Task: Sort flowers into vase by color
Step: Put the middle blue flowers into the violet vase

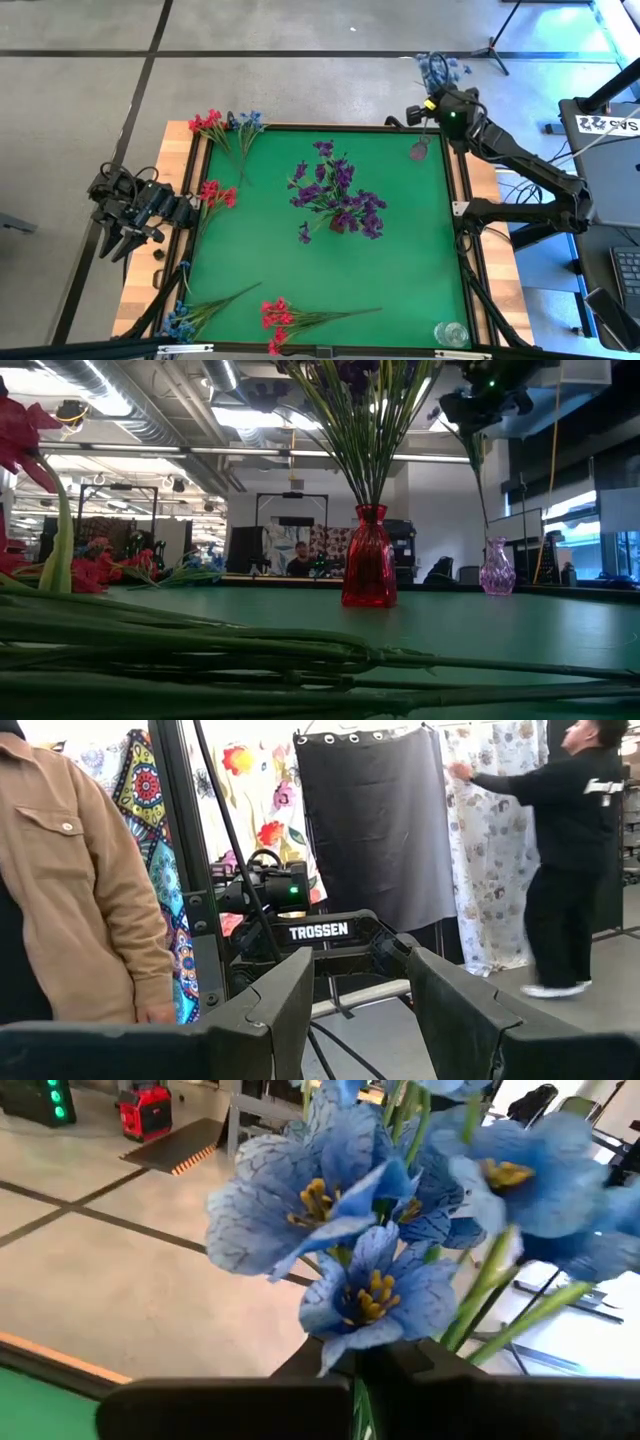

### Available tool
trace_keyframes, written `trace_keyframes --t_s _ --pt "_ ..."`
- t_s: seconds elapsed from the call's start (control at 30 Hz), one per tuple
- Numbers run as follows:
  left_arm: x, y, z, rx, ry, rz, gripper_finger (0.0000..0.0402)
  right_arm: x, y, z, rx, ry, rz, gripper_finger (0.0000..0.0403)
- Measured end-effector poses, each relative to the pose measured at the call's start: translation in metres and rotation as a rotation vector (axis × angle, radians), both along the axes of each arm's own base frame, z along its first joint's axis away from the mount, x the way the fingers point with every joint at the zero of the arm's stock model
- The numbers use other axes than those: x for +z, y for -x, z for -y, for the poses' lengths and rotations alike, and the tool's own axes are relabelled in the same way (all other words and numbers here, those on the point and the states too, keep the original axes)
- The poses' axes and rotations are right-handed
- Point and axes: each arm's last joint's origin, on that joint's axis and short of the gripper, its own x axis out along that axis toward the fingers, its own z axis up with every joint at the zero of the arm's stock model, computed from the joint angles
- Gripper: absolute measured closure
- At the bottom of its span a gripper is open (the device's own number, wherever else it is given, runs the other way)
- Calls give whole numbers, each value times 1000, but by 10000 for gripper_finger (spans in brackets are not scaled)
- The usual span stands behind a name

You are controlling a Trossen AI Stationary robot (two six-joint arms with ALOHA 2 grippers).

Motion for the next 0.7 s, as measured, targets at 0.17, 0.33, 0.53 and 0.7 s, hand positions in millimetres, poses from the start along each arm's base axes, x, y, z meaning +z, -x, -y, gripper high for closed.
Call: trace_keyframes --t_s 0.17,0.33,0.53,0.7 --pt "0 0 0 0 -1 0 240 -8 2 -1 -7 -12 17 397" --pt "0 0 0 0 -1 0 240 -21 5 -4 -27 -33 44 396" --pt "0 0 0 0 -1 0 240 -38 3 -2 -26 -31 45 396" --pt "0 0 0 0 -1 0 240 -48 4 -2 -67 -46 52 382"
